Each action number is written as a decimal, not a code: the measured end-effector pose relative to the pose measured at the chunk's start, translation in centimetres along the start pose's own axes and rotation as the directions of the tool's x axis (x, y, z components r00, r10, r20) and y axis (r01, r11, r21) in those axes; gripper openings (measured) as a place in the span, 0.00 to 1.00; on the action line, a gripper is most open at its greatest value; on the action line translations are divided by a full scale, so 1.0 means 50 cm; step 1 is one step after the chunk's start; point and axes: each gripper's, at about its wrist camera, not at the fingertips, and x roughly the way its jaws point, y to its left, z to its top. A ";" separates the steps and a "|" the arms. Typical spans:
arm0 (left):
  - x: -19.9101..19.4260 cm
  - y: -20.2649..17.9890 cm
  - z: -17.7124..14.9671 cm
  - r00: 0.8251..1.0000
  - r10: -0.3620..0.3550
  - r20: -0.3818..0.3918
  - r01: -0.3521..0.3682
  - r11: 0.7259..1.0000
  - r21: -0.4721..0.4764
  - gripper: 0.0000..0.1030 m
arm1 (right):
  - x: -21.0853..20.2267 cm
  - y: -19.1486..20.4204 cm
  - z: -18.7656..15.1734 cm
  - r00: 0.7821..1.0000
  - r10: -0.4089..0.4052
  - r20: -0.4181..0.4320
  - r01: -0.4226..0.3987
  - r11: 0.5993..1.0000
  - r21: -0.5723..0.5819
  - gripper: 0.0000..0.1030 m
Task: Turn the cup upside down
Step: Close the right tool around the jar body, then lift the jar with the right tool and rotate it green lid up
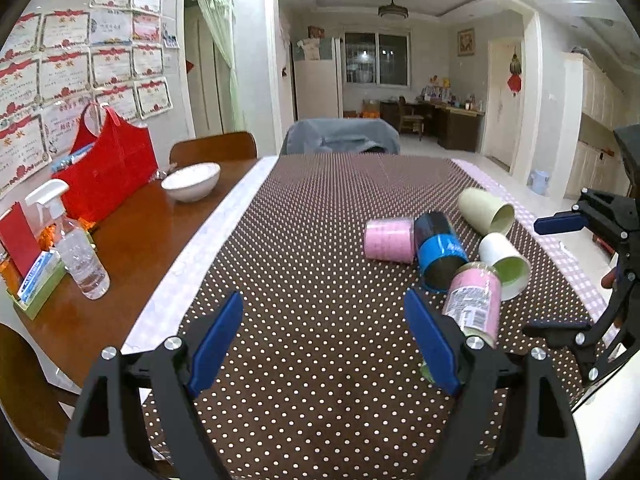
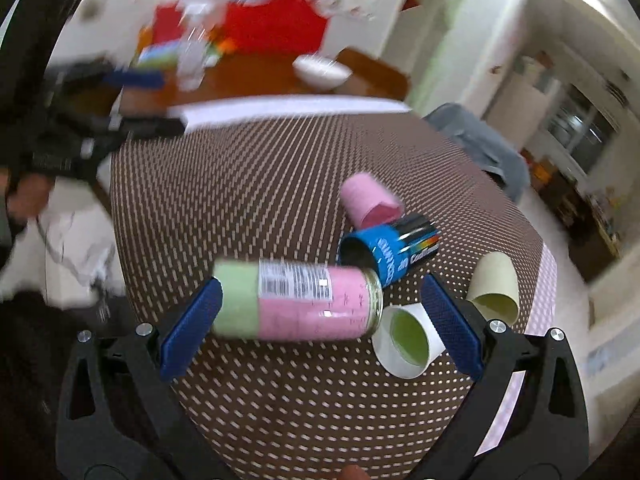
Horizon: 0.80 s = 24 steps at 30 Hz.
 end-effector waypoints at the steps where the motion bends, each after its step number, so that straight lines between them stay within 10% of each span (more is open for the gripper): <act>1: 0.006 0.001 -0.001 1.000 0.001 -0.007 -0.001 1.000 -0.002 0.79 | 0.011 0.003 -0.004 1.000 0.008 -0.027 -0.009 0.999 -0.047 0.94; 7: 0.049 0.011 -0.008 0.998 0.015 -0.066 -0.016 1.000 -0.020 0.79 | 0.063 0.019 -0.024 0.985 0.034 -0.171 -0.086 0.948 -0.308 0.94; 15: 0.098 0.018 -0.013 0.991 0.026 -0.135 -0.032 0.998 -0.048 0.79 | 0.118 0.062 -0.012 0.956 0.015 -0.292 -0.195 0.775 -0.601 0.94; 24: 0.143 0.034 -0.025 0.981 0.037 -0.191 -0.051 0.996 -0.067 0.79 | 0.181 0.104 0.021 0.915 0.085 -0.394 -0.353 0.642 -0.681 0.93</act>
